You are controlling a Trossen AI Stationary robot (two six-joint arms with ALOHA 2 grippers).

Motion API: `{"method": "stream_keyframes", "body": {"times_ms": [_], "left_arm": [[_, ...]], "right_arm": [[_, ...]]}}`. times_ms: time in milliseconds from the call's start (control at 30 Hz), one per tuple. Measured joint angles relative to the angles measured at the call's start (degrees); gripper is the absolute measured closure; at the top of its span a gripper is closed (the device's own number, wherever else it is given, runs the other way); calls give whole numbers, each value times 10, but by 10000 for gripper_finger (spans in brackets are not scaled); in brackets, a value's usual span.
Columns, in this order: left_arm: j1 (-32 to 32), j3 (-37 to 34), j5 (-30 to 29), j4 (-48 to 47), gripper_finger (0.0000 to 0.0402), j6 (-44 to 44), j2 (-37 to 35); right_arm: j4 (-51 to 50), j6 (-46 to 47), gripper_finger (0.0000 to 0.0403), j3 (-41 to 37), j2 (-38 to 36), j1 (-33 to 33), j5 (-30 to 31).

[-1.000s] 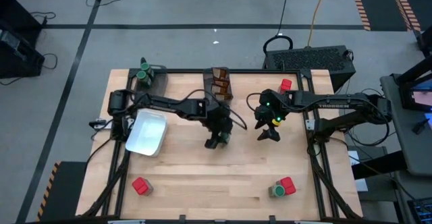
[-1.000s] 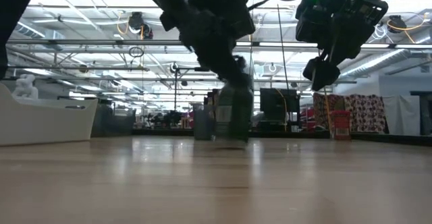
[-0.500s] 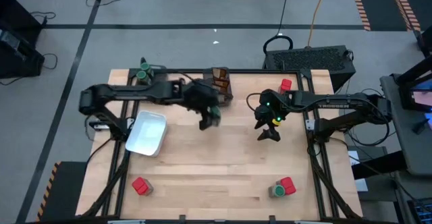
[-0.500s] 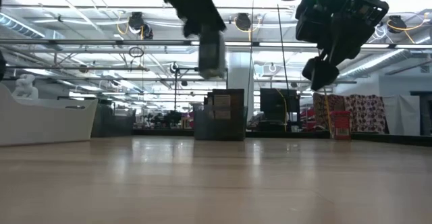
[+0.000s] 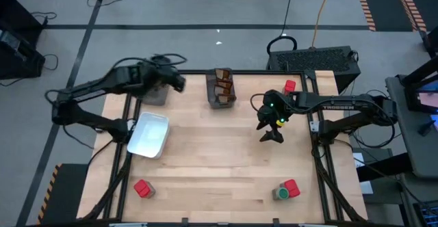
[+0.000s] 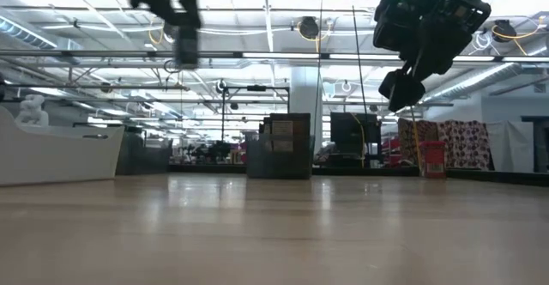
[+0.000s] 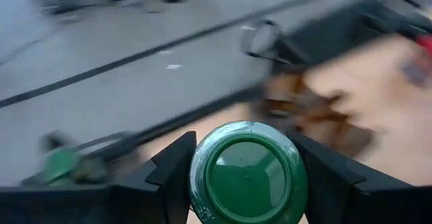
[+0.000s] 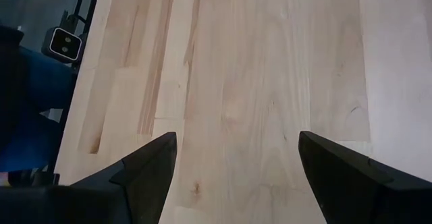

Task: Sort spices by type
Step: Put the top green seasoning bottle into the left black bin

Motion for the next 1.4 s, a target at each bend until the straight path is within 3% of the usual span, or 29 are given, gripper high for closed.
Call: {"method": "stream_keyframes", "body": {"times_ms": [167,400,600,867,1400], "left_arm": [[47,-57,-92,-67,192,-111,-79],[99,-224,-108,-66,192,-277,-176],[125,-316,-116,-47,192,-339,-185],[163,-379,-142,19,192,-354,-166],[236,-421,-132,108,187,-339,-88]], "right_arm": [[8,0,110,0,0,0,-1],[16,0,110,0,0,0,-2],[30,0,110,0,0,0,-2],[57,11,110,0,0,0,-3],[55,24,110,0,0,0,-3]]}}
